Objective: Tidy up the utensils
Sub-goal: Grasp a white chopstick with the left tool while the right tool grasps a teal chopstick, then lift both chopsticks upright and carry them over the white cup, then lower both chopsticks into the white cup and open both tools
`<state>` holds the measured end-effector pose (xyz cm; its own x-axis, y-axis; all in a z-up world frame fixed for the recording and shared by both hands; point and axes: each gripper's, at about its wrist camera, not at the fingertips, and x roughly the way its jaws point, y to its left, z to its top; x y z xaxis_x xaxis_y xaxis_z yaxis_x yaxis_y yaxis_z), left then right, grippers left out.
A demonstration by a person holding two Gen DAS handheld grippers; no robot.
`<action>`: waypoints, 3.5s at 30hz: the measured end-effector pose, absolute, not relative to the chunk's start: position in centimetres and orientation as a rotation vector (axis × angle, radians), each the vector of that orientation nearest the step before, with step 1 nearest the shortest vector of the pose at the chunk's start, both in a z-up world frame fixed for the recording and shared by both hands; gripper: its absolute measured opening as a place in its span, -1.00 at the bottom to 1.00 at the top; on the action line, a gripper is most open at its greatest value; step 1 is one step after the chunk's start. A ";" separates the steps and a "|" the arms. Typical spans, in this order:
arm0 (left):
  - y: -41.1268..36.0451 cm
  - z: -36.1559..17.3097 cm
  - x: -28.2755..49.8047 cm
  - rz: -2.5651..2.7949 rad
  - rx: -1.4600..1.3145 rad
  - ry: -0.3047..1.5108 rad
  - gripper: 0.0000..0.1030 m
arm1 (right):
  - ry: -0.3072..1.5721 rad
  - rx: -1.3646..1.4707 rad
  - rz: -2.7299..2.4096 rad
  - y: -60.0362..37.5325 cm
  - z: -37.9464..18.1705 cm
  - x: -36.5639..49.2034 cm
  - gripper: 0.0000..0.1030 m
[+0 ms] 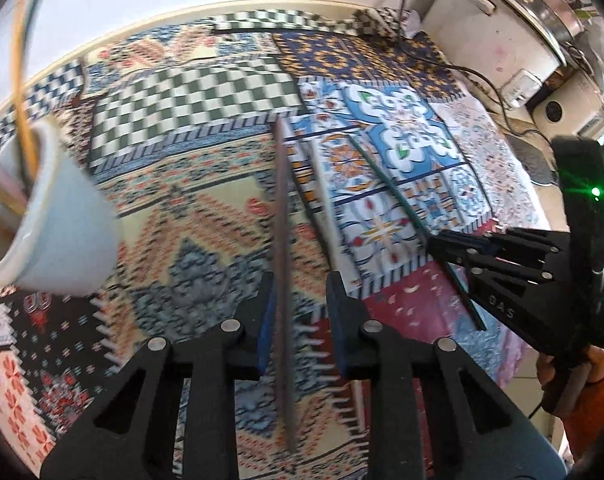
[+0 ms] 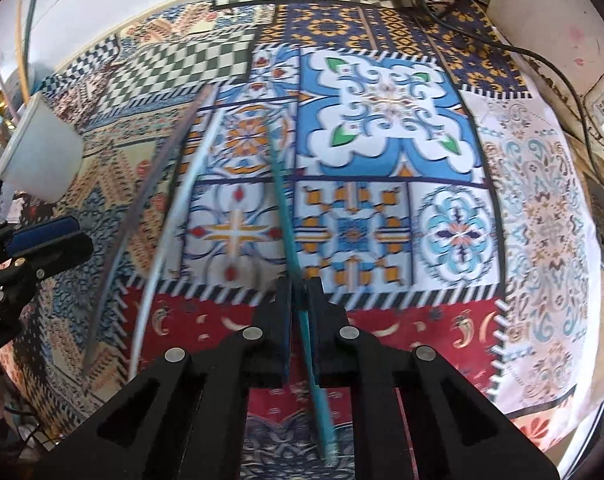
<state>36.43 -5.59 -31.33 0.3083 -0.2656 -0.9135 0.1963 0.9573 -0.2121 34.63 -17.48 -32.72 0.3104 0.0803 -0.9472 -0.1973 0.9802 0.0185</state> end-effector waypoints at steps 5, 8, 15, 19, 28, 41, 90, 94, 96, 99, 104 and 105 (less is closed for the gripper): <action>-8.0 -32.7 37.9 -0.346 -0.050 1.267 -0.65 | 1.230 -0.147 0.216 -17.7 -32.6 35.5 -0.85; -9.3 -33.5 38.6 -0.334 -0.012 1.283 -0.65 | 1.230 -0.138 0.255 -17.3 -32.7 36.1 -0.82; -11.3 -34.4 40.2 -0.316 0.029 1.305 -0.71 | 1.248 -0.062 0.320 -19.3 -32.5 36.4 -0.88; -12.6 -34.5 41.5 -0.330 0.014 1.323 -0.71 | 1.243 -0.045 0.312 -21.7 -32.1 36.0 -0.89; -16.6 -34.8 44.7 -0.359 0.076 1.353 -0.71 | 1.276 -0.112 0.385 -22.8 -31.7 36.6 -0.89; -16.6 -34.2 45.4 -0.333 0.012 1.337 -0.91 | 1.269 -0.080 0.451 -23.1 -30.9 37.6 -0.89; 10.3 -10.7 31.6 0.084 -0.212 0.531 -0.91 | 0.722 -0.061 0.665 -3.6 -12.4 32.5 -0.90; 11.8 -10.3 32.1 0.109 -0.233 0.476 -0.91 | 0.712 -0.078 0.692 -1.8 -12.2 32.6 -0.89; 12.3 -10.4 32.6 0.120 -0.240 0.463 -0.91 | 0.713 -0.086 0.703 -1.1 -12.3 32.7 -0.89; 12.7 -10.8 33.6 0.140 -0.248 0.450 -0.91 | 0.719 -0.096 0.712 -0.2 -12.8 32.9 -0.89; 12.7 -12.7 35.5 0.209 -0.213 0.429 -0.91 | 0.747 -0.107 0.709 0.6 -14.0 33.8 -0.89; 12.6 -13.1 35.8 0.214 -0.212 0.431 -0.91 | 0.753 -0.108 0.709 0.8 -14.2 34.0 -0.89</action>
